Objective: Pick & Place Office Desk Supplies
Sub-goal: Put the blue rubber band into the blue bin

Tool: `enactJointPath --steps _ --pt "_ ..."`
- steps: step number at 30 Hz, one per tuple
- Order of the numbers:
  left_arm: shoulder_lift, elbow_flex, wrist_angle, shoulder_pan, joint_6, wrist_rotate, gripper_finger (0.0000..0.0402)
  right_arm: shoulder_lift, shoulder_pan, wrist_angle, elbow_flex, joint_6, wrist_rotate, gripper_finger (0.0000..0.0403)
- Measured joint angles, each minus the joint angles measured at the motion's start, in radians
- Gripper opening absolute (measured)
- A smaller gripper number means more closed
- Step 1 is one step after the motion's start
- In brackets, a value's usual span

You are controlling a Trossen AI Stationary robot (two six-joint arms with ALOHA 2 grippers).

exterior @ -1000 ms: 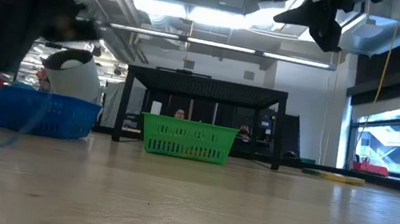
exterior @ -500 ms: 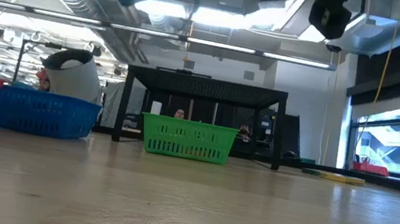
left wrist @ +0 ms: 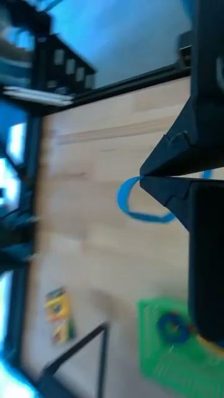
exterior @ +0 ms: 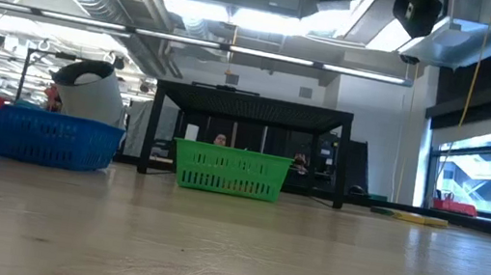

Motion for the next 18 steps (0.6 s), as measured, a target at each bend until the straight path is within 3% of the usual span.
enactJointPath --steps 10,14,18 --pt "-0.208 0.001 0.035 -0.013 -0.074 -0.240 0.0003 0.000 0.010 0.003 0.000 0.051 0.061 0.0155" --pt "-0.273 0.002 -0.144 -0.019 -0.139 -0.354 0.0003 0.000 0.010 0.006 0.000 0.053 0.101 0.0155" --pt "-0.322 0.002 -0.422 -0.013 -0.345 -0.439 0.0003 0.000 0.010 0.007 0.000 0.052 0.133 0.0155"
